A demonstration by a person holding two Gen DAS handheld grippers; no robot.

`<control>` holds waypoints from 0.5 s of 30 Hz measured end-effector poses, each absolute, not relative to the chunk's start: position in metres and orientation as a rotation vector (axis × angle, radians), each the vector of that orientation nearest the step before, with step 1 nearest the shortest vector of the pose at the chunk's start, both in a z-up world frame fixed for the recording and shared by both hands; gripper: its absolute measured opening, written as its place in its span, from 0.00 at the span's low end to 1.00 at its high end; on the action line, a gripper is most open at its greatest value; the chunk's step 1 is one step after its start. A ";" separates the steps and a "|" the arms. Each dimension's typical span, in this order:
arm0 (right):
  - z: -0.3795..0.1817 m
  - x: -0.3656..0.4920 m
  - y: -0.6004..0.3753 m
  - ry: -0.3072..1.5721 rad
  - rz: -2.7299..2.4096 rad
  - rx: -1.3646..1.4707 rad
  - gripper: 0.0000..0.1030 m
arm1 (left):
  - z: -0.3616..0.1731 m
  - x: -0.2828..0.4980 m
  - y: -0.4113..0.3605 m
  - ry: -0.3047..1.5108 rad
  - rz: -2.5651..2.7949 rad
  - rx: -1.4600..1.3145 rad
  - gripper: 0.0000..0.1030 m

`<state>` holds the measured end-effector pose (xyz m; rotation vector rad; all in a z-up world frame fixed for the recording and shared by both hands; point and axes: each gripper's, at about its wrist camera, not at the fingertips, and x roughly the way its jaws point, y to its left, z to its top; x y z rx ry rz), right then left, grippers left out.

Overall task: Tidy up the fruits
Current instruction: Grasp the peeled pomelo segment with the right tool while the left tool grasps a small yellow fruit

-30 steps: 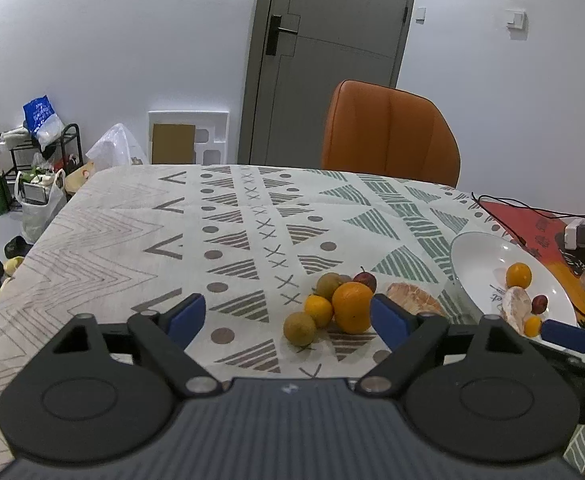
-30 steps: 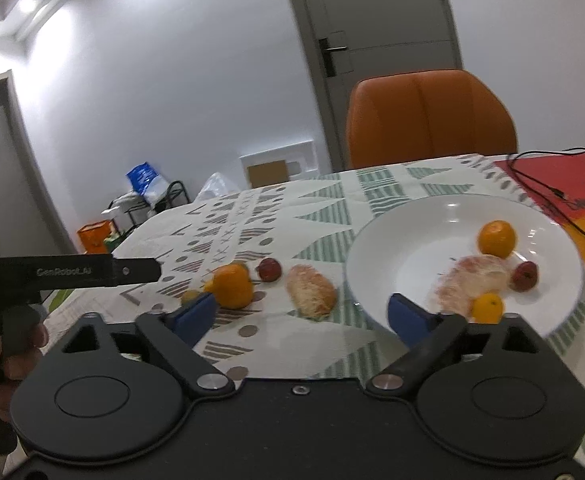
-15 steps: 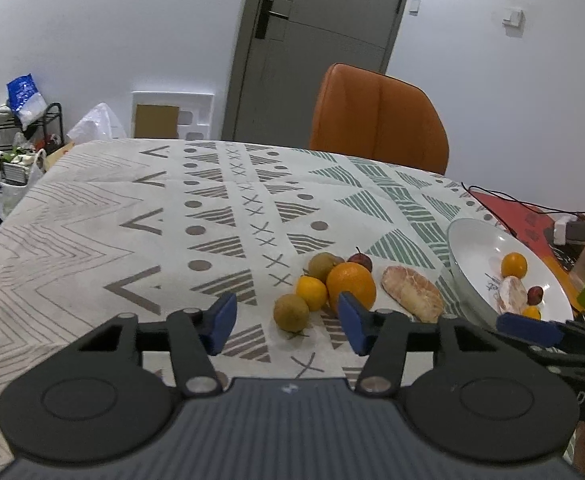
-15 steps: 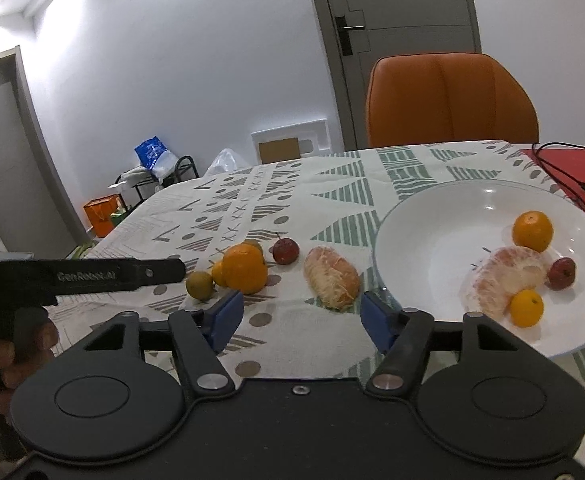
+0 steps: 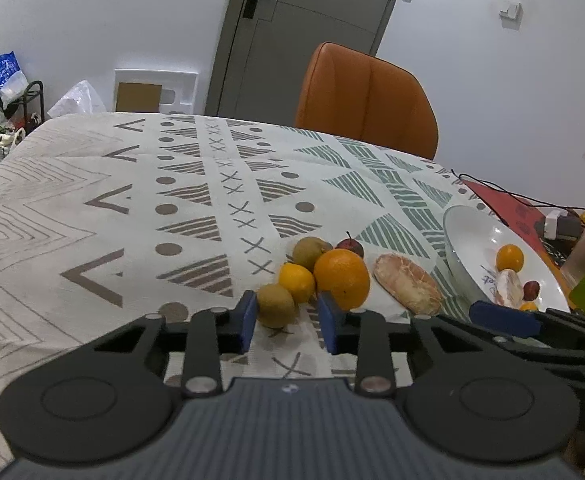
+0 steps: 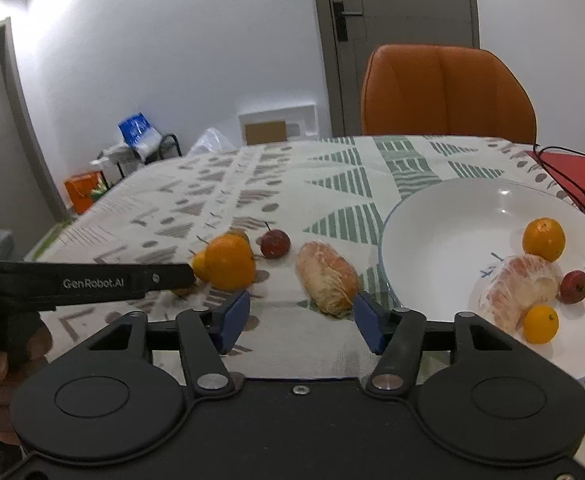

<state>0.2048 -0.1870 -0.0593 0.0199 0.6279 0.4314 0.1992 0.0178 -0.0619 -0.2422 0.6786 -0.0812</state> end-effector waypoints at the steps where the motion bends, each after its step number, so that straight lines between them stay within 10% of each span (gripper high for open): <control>1: -0.061 0.206 -0.187 0.632 0.430 0.023 0.54 | -0.062 0.200 0.017 0.678 -0.080 -0.237 0.24; 15: -0.071 0.214 -0.161 0.629 0.329 -0.051 0.54 | -0.056 0.193 0.044 0.663 -0.064 -0.276 0.10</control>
